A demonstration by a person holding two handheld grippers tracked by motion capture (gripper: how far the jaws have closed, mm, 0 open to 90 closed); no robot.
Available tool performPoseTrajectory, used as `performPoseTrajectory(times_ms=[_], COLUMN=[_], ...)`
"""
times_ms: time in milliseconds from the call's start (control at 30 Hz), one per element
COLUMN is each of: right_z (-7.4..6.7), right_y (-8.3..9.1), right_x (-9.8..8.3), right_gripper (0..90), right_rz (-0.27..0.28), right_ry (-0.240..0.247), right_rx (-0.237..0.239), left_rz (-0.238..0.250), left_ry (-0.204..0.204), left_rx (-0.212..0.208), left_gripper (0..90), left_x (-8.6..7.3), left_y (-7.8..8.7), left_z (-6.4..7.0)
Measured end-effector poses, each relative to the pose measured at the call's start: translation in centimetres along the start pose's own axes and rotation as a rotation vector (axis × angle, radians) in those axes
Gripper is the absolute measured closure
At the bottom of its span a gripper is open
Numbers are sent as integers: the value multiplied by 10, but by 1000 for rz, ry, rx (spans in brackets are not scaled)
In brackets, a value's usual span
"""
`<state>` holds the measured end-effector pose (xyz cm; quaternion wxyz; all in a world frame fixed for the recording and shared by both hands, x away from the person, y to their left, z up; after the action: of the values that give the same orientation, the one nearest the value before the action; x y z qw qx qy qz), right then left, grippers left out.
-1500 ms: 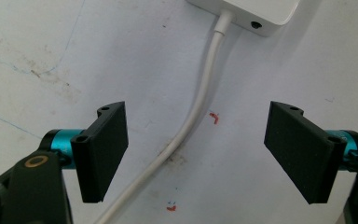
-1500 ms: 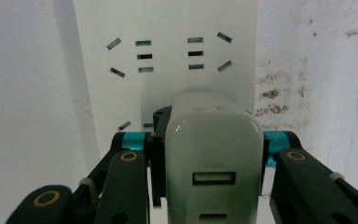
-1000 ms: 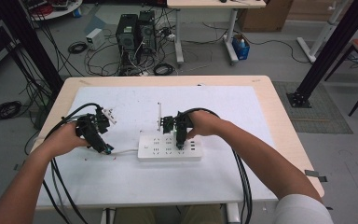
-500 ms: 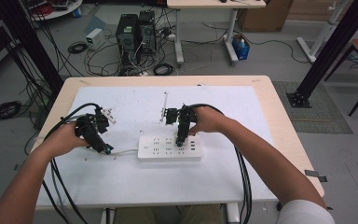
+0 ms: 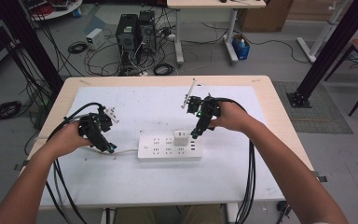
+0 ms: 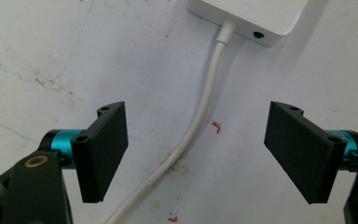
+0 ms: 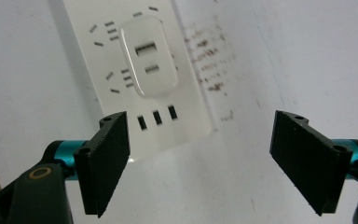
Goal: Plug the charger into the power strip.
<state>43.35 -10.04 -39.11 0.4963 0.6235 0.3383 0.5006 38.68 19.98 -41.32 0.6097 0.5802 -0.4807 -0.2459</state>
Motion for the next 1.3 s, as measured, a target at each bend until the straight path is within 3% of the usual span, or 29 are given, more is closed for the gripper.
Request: performPoseTrajectory(times_ms=[67, 233, 300, 400, 600, 633, 900, 1167, 1300], right_z=[2, 12, 13, 9, 7, 6, 5, 1, 3], right_y=[7, 22, 27, 32, 39, 41, 42, 41, 39], right_x=[-13, -53, -69, -92, -116, -125, -136, -147, -151], right_gripper=[196, 195, 93, 94, 93, 93, 93, 93, 93], right_rz=[17, 43, 56, 49, 65, 77, 81, 76, 75], right_ry=[-39, -194, -240, -286, -327, -356, -382, -410, -428], right_rx=[-18, -87, -106, -77, -121, -127, -162, -175, -170], left_rz=[0, 8, 8, 13, 23, 20, 25, 46, 44], left_ry=[0, 13, 16, 26, 32, 34, 33, 82, 78], left_rx=[0, 20, 36, 54, 66, 67, 75, 82, 75], left_gripper=[217, 217, 217, 217, 217, 217, 217, 217, 217], left_x=[0, 2, 2, 3, 2, 2, -2, -6, -6], left_y=[-1, 1, 3, 5, 8, 9, 11, 10, 7], left_z=[0, 0, 0, -1, 1, 2, 5, 0, -1])
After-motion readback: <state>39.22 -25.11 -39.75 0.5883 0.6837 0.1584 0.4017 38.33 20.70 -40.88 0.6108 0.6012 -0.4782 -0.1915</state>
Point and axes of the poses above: each handheld gripper's, and its own axes: y roughly backward along the jaws, x roughly out of its top, z roughly to its right, the point moved 8 cm from there along -y, roughly forward along the jaws, and after that the axes turned 4 degrees about x, right-handed, at the moved point
